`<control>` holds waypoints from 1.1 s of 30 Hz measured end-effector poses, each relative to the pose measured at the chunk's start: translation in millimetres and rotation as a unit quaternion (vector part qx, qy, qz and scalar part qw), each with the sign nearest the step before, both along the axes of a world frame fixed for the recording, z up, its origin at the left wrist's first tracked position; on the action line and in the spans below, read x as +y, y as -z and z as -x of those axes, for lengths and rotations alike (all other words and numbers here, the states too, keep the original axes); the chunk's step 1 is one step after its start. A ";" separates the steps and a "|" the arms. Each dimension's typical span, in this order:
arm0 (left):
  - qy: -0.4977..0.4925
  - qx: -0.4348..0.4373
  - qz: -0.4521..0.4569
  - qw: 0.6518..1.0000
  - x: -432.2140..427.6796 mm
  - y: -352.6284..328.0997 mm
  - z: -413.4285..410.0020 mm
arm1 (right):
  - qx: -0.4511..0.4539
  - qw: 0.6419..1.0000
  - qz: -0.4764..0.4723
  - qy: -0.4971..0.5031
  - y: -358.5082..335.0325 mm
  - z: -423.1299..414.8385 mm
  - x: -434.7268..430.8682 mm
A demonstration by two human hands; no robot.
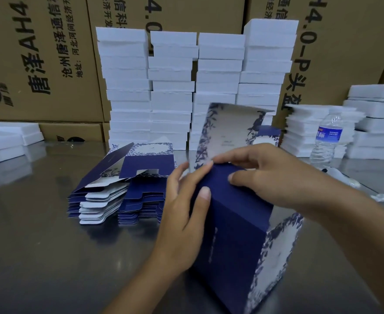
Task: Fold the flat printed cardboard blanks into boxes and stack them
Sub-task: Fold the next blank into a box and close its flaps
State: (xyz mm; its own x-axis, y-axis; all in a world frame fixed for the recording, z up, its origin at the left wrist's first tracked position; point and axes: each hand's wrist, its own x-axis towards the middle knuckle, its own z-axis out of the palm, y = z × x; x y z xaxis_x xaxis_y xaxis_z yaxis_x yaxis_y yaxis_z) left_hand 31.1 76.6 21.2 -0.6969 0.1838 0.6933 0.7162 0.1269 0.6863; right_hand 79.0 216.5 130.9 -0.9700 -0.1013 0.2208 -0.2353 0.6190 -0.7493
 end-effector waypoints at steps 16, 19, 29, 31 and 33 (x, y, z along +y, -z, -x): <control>0.133 -0.146 -0.082 0.977 -0.5 -4.4 4.0 | 0.064 0.992 -0.104 0.043 32.1 -1.2 -18.8; 0.148 -0.162 -0.084 0.972 0.4 -2.9 4.5 | 0.032 0.978 -0.199 0.045 25.7 1.6 -20.8; 0.083 -0.029 0.000 0.996 -5.8 1.2 12.2 | -0.003 0.964 -0.265 -0.025 23.9 -0.4 -23.2; 0.051 0.009 0.012 0.999 -6.9 3.6 14.4 | 0.002 0.962 -0.270 -0.031 23.0 -0.6 -24.5; 0.044 0.022 0.009 0.999 -5.7 5.0 14.7 | 0.006 0.965 -0.262 -0.030 23.9 -0.6 -25.0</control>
